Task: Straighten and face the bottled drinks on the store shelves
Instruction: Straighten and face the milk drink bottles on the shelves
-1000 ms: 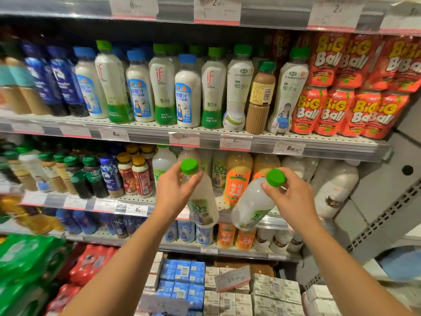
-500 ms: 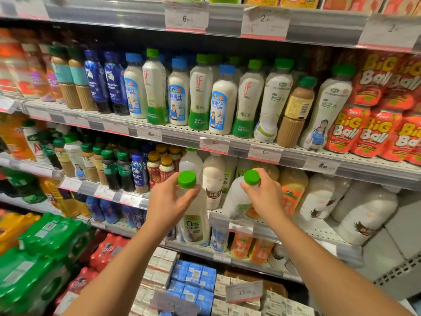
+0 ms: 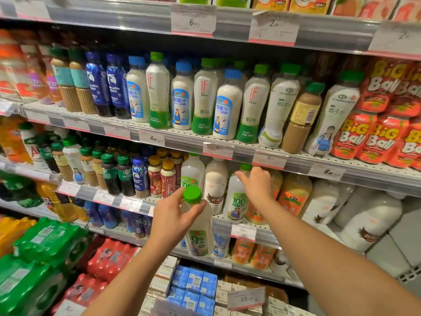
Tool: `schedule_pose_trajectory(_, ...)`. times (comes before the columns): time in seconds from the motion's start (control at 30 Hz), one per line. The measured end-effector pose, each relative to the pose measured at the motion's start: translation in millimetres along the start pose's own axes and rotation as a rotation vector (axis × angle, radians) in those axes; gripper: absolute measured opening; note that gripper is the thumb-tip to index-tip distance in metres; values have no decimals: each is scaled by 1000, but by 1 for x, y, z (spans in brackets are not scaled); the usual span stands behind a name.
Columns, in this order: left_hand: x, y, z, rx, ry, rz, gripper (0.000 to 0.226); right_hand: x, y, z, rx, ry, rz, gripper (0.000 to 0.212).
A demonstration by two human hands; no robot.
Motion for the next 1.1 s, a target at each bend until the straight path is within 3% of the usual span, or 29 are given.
schedule_pose_trajectory(0.13,0,6,-1,-25,31,11,32,-7,-4,-7,13,112,32,48)
schedule_pose_trajectory(0.27,1,14,2,2,39,-1,25,-45,-20,-6,127,-59,118,64)
schedule_pose_trajectory(0.37,1,18,4,-1,47,5,27,-77,-44,-15,136,-169,20,35)
schedule_pose_trajectory(0.4,1,20,4,2,48,4,28,-84,-51,-24,127,-106,-36,25)
schedule_pose_trajectory(0.53,5,26,4,7,63,10,23,-87,-60,-58,153,205,-117,24)
schedule_pose_trajectory(0.93,12,27,-10,21,134,-36,38,-76,-55,-80,235,346,-173,11)
schedule_pose_trajectory(1.1,11,8,-38,44,199,-72,39,-137,-62,-48,480,444,-122,31)
Point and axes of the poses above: each hand's wrist, its own x-axis towards the middle knuckle, its own z-axis out of the back of the hand, y = z × x, the point moved 4 cm from there along x, towards the middle knuckle, and after that the axes turned 9 degrees about -y, right-handed, at the moved point
